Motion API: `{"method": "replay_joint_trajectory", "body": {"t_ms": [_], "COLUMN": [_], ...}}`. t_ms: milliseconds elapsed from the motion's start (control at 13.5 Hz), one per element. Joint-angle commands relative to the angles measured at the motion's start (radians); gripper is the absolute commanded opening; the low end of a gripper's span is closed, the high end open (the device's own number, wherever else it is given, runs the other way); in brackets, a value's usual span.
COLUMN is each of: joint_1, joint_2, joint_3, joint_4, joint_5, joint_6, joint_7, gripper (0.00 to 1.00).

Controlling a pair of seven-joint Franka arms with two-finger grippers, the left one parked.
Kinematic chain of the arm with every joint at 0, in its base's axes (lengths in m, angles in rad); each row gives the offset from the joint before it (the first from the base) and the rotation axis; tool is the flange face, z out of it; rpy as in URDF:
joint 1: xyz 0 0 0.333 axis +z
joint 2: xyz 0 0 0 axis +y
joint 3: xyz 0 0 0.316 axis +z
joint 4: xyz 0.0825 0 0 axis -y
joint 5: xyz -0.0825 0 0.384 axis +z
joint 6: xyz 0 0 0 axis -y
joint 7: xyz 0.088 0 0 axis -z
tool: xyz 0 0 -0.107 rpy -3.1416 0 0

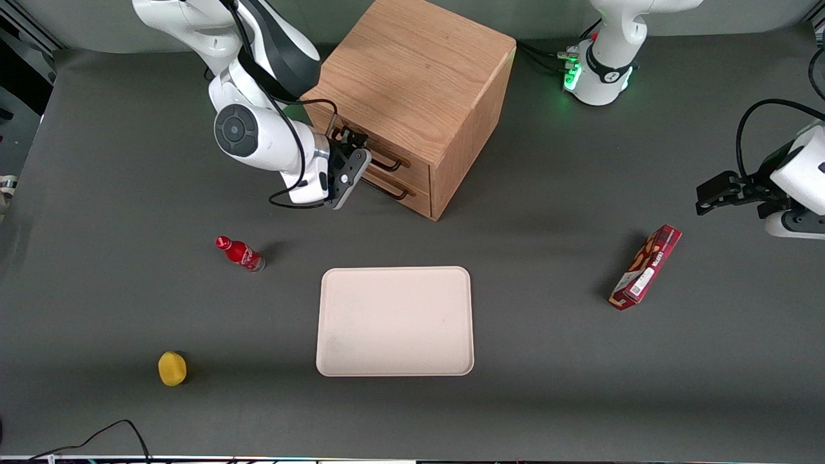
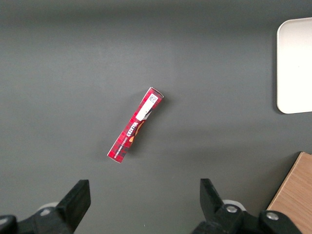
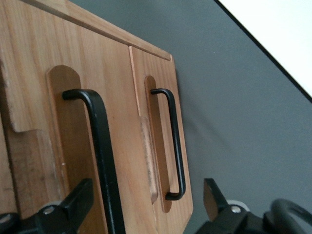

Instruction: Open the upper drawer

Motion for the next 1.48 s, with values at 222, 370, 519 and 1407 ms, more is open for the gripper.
{"method": "replay_joint_trajectory", "body": {"t_ms": [222,370,519,1407], "joint_1": [-0.001,-0.01,-0.021,-0.121], "joint_2": [-0.016,-0.001,0.004,0.114], "joint_3": [0.001,0.001,-0.002,-0.019], "joint_4": [-0.032,-0.03,-0.024,0.101], "joint_5": [0.032,0.03,0.018,-0.138], "joint_6": [0.037,0.048,0.048,0.028], "joint_7": [0.014,0.013,0.008,-0.004], "gripper": [1.0,1.0,1.0,1.0]}}
